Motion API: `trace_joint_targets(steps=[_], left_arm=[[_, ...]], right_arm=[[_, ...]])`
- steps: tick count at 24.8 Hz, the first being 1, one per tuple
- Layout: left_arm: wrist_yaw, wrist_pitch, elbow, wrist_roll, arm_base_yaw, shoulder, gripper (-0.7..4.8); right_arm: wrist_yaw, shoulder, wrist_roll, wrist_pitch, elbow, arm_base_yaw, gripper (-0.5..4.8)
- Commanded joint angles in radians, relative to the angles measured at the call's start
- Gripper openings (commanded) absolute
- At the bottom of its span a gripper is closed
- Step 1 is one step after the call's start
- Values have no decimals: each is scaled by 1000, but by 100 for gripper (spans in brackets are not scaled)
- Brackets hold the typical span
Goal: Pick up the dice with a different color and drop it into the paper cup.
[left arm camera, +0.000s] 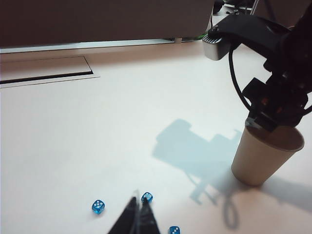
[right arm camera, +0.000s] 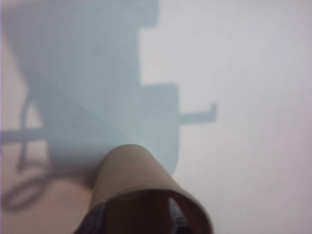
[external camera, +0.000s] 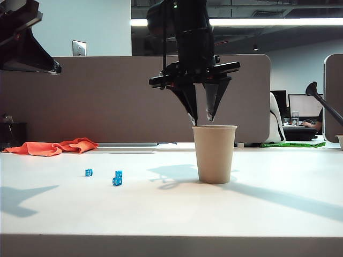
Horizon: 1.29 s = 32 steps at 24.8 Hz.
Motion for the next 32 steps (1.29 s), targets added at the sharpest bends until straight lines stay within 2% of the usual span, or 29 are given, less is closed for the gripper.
trace_joint_targets(steps=[1, 4, 9, 12, 14, 17, 20, 25, 32], left_arm=[[1, 19, 5, 0, 0, -2, -6], [1, 20, 5, 0, 0, -2, -6], [1, 21, 5, -3, 0, -2, -6], [1, 29, 5, -4, 0, -3, -6], [1, 42, 5, -10, 0, -3, -6], [-9, 74, 5, -46, 0, -3, -6], [-14, 80, 5, -52, 0, -3, -6], [-14, 80, 5, -52, 0, -3, -6], [-14, 83, 5, -93, 0, -3, -6]], right_arm=[[8, -18, -3, 5, 8, 0, 83], [8, -22, -3, 2, 39, 0, -1], [14, -23, -29, 1, 159, 0, -3], [108, -28, -29, 9, 241, 0, -3], [141, -43, -47, 48, 266, 0, -3], [134, -124, -86, 187, 266, -7, -3], [88, -199, -126, 245, 266, -29, -3], [26, -272, -166, 217, 266, -79, -3], [-69, -354, -169, 194, 263, -173, -3]])
